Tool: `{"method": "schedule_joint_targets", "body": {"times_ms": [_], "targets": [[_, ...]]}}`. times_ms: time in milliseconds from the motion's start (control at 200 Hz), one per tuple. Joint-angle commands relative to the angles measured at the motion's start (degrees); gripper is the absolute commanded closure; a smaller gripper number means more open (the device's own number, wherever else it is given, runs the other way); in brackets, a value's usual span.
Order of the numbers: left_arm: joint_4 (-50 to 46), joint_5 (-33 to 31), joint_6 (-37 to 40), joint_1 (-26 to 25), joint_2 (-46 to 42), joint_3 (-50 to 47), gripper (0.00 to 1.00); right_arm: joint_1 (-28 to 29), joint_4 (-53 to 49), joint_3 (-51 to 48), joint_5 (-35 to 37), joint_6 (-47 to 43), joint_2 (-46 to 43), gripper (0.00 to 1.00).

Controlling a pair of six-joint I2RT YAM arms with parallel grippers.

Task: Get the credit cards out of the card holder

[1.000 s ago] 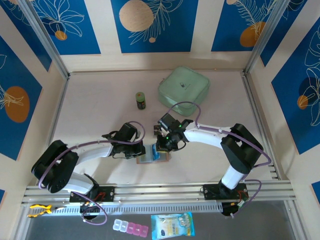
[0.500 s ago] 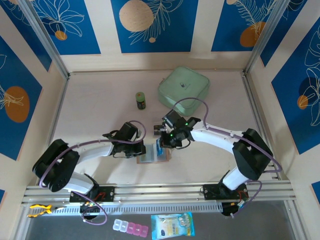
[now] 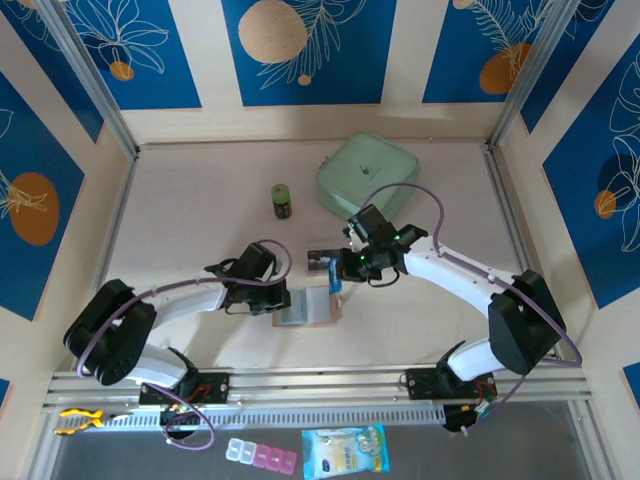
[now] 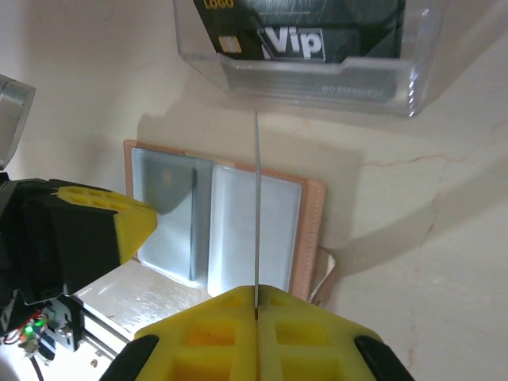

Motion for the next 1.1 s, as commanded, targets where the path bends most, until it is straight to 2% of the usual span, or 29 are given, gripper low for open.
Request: {"method": "schedule_joint_targets", "body": {"times_ms": [0, 110, 275, 525, 820, 1095], "targets": [[-3.29, -0.92, 1.04, -0.25, -2.27, 2.03, 0.99, -0.99, -3.14, 2.29, -1.69, -9.6, -1.35, 0.93], [-4.66, -1.57, 1.14, -0.23, -3.87, 2.57, 0.97, -1.56, -6.18, 4.6, 0.52, -20.47, -0.91, 0.95], [-5.98, -2.81, 1.34, -0.17, -5.79, 2.63, 0.96, -1.9, -9.56, 8.27, 0.03, -40.07, 1.01, 0.97], [-8.44, -4.86, 1.77, 1.91, -9.99, 1.65, 0.95, -0.71, -16.79, 17.76, 8.54, -64.02, 7.7, 1.0], [-12.75, -4.94, 3.19, 6.55, -14.7, 2.09, 0.93, -3.51, -27.07, 33.06, 3.6, -78.54, 19.25, 1.0], [-14.7, -3.58, 4.09, 10.13, -15.69, 2.7, 0.91, -5.82, -34.86, 47.23, -2.2, -83.25, 29.49, 1.0]]}}
